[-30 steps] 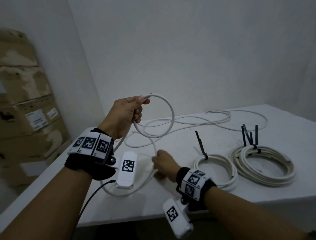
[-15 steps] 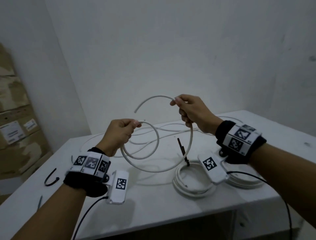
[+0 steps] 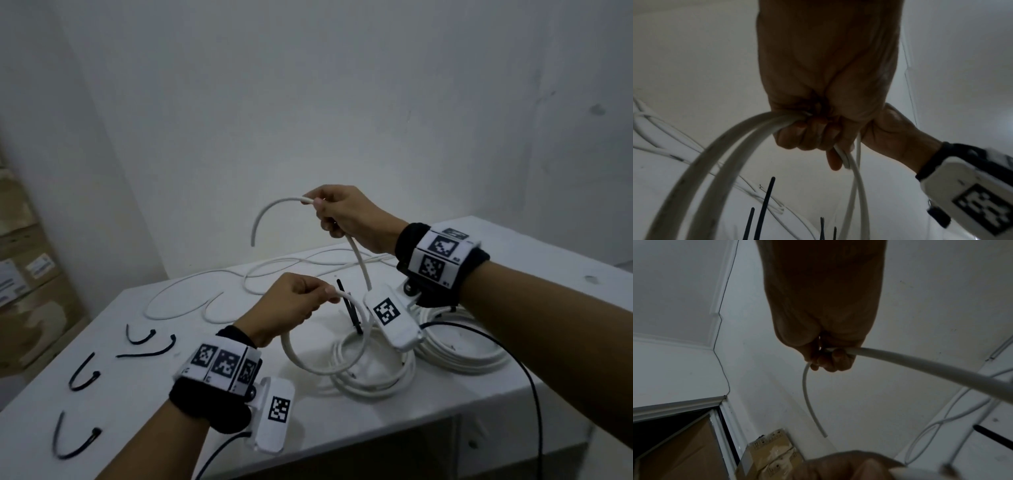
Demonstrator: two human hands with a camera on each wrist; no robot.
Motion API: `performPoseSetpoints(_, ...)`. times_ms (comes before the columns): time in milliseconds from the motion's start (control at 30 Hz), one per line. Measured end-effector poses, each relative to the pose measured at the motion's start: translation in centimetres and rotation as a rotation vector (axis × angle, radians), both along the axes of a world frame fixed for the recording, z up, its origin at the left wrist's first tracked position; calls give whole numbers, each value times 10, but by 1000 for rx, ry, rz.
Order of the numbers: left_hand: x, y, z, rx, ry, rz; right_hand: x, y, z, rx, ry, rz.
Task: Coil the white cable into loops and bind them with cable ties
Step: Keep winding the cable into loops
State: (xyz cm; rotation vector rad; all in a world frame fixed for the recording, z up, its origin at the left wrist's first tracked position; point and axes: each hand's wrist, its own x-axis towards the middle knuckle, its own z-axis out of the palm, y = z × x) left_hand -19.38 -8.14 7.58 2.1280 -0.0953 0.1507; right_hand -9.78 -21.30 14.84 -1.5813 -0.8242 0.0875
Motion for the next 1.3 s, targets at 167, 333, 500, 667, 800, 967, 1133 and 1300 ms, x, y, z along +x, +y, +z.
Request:
performPoseSetpoints(167,3,-16,-13,129,-10,-26,-2,6,1,-14,175,91)
performPoseSetpoints(333,4,-19,-11,-60,16,-125,-13,11,13,-144,214,244)
performPoseSetpoints(500,9,-17,0,-322,-53,-160,-20,17,3,-219,97,238)
performPoseSetpoints(667,12,5,3,-439,-63,-21,-15,1,-13,-270,58,219)
performPoseSetpoints(800,12,21,2,-539,-44,58,-12,-17,-39,-279,233,225)
performPoseSetpoints(967,13,30,1,-594,-22,104,-23,-20,-62,-152,280,208)
performPoseSetpoints(1133,11,29,-1,-531,-48,223,-25,-18,-65,-16,311,86)
performPoseSetpoints(1300,7,26,-3,-366,-117,260,-27,-19,-70,-17,282,60)
